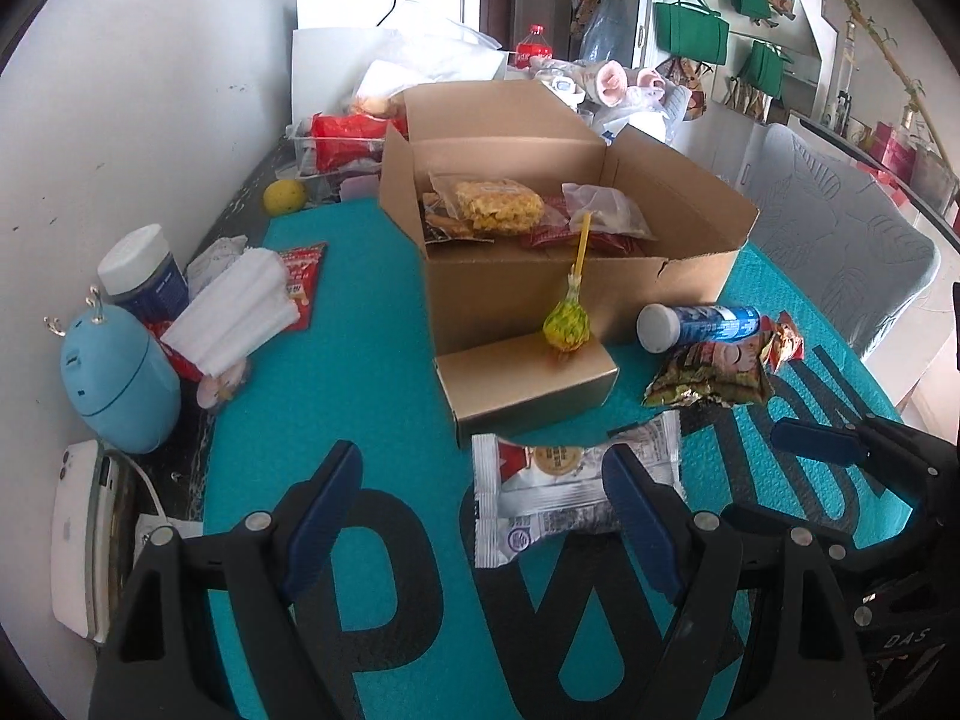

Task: Organize snacks
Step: 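Move both tools back from the box toward the silver pouch and lollipop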

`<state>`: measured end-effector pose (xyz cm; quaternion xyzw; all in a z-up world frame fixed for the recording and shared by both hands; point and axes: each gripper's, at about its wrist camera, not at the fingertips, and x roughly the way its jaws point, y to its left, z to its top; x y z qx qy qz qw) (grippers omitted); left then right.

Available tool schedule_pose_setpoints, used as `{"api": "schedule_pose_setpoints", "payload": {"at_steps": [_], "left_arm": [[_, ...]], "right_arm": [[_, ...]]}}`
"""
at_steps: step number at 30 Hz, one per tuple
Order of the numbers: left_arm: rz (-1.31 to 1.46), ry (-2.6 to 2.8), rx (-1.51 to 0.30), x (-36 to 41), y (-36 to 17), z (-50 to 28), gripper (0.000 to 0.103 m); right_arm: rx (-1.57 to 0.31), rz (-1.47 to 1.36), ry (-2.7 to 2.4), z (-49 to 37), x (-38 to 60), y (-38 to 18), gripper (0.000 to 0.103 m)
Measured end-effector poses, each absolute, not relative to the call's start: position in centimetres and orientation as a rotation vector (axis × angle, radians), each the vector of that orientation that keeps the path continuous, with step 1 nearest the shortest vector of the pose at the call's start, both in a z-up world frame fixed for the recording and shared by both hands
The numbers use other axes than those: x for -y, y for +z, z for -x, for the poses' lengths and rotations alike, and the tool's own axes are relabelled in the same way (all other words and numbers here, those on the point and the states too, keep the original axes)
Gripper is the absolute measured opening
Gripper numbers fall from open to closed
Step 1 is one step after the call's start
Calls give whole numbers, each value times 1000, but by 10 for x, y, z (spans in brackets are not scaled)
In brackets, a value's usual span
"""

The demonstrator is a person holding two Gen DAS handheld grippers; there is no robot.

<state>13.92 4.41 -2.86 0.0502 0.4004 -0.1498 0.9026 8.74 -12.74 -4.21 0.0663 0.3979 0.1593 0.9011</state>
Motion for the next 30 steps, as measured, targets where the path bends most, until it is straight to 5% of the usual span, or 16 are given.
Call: {"api": "schedule_pose_setpoints", "payload": {"at_steps": [30], "left_arm": [[-153, -482, -864, -34, -44, -157, 83]], "right_arm": [[-895, 17, 418, -130, 120, -47, 85]]}}
